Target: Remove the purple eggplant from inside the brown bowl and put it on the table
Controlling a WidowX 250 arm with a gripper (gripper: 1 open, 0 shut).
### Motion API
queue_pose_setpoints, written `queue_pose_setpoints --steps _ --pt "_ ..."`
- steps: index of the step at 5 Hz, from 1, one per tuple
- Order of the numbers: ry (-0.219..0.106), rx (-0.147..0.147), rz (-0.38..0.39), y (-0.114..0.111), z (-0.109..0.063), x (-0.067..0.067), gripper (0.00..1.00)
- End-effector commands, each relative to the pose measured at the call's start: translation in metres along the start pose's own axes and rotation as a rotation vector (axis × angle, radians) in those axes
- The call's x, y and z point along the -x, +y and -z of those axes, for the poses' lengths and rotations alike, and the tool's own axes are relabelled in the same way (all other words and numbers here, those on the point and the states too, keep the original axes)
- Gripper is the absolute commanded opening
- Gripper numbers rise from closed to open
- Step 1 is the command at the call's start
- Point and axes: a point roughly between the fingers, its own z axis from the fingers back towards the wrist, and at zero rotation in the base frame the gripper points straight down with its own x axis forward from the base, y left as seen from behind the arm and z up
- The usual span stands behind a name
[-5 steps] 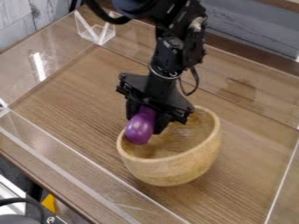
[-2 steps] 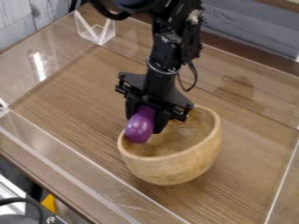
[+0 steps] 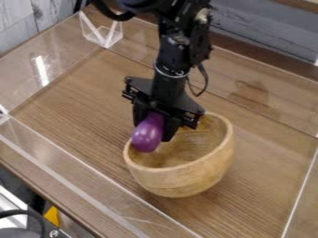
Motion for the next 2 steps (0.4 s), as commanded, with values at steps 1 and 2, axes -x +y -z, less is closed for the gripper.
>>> queue_pose_setpoints --steps 1,2 --pt "-0.035 0.021 -0.052 0.0018 -0.0123 -0.0040 0.00" --pt "-0.027 0.028 -0.089 0.0019 -0.0142 -0.0038 0.00"
